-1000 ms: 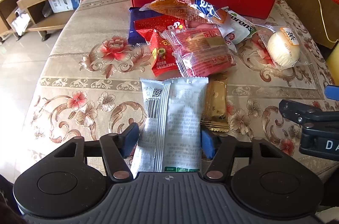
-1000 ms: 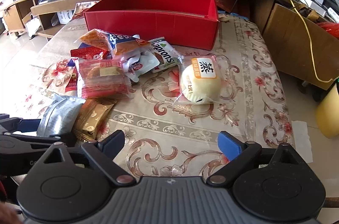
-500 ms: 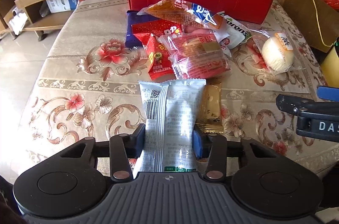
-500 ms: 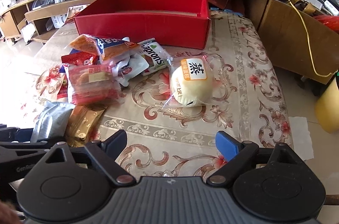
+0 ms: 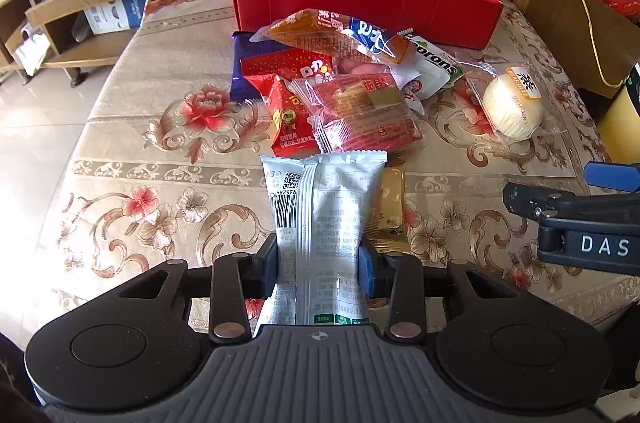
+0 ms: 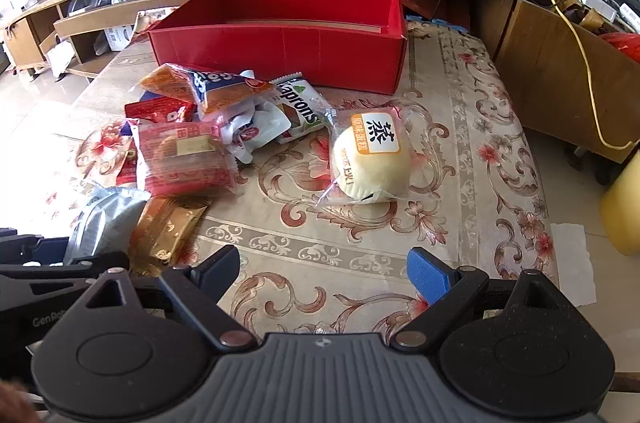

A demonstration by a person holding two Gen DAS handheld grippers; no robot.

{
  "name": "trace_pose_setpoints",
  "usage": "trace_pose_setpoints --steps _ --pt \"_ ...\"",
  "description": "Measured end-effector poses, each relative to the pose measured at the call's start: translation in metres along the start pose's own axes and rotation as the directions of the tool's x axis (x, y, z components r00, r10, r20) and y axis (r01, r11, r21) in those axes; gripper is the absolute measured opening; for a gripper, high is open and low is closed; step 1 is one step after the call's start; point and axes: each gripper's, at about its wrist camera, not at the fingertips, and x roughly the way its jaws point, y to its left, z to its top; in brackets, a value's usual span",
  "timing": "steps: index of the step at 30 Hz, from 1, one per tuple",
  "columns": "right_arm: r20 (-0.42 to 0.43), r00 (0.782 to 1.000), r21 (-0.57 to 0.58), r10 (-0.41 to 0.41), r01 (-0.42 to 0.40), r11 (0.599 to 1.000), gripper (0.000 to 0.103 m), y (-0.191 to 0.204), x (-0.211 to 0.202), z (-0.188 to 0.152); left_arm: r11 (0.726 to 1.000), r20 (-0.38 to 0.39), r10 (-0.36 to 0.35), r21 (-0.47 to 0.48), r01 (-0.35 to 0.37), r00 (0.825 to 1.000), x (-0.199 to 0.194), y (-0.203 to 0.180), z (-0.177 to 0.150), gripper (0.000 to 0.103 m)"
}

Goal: Organize snacks
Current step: 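Close the left gripper on the white packet while the right gripper grasps the bun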

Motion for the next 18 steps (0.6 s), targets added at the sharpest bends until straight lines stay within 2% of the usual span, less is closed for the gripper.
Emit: trace_pose_setpoints --steps 8,15,18 --pt "0.022 1.000 0.010 0.012 -0.012 1.000 0.089 -0.003 -0.008 0.003 1.000 0.029 0.014 0.003 -0.014 0.999 -0.012 -0.002 0.005 0.046" --pt "0.055 0.998 0.032 -0.010 0.009 0.999 0.089 -0.021 -0.008 0.024 1.000 0.054 -0.018 0.009 0.018 0.998 -0.017 -0.003 0.027 0.046" --pt "0.037 0.999 0.053 -0.027 0.025 0.998 0.089 -0.035 0.002 0.035 0.999 0.059 -0.043 0.016 0.042 0.997 -0.012 -0.008 0.041 0.046"
